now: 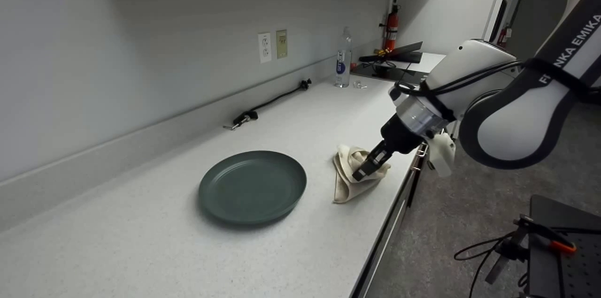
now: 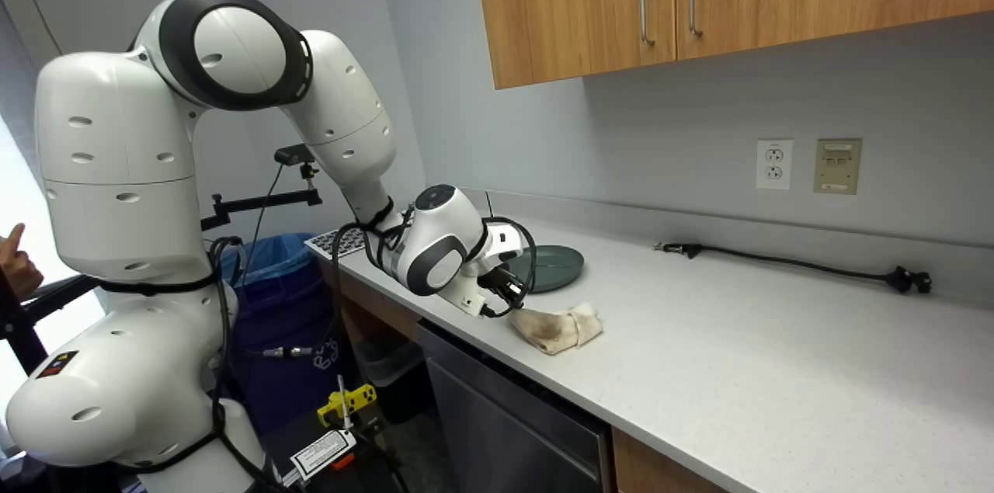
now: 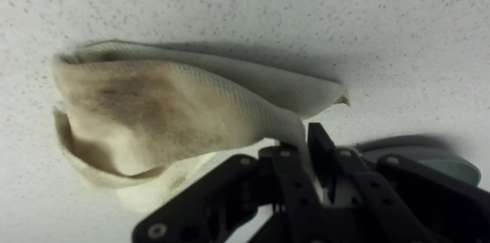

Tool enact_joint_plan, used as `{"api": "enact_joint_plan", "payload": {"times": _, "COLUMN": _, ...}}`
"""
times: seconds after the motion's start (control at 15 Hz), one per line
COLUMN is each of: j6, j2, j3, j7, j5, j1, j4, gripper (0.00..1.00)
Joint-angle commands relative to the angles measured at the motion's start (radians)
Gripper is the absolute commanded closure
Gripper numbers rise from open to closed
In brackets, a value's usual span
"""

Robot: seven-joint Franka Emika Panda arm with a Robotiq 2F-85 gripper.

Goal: Fold the towel in two triangles

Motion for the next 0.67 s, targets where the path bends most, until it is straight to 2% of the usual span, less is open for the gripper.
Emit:
{"api": "enact_joint_plan", "payload": {"times": 0.0, "j6": -0.014, "j2": -0.019, "j3": -0.026, "j7": -0.01, "j5": 0.004, "j1": 0.016, "j4": -0.014, "gripper": 0.5}}
{"api": "enact_joint_plan", "payload": {"times": 0.4, "j6": -0.014, "j2": -0.018, "j3": -0.01, "j7": 0.002, "j5": -0.001, "j1": -0.002, "j4": -0.008, "gripper": 0.04}}
{"api": "enact_joint_plan", "payload": {"times": 0.47, "j6": -0.013, "j2": -0.018, "j3": -0.003, "j7": 0.003, "j5": -0.004, "j1": -0.009, "j4": -0.007, "gripper": 0.01}}
{"api": "enact_joint_plan", "payload": {"times": 0.6, "j6": -0.012, "j2": -0.02, "j3": 0.01, "j7": 0.007, "j5": -0.007, "j1": -0.019, "j4": -0.004, "gripper": 0.0}}
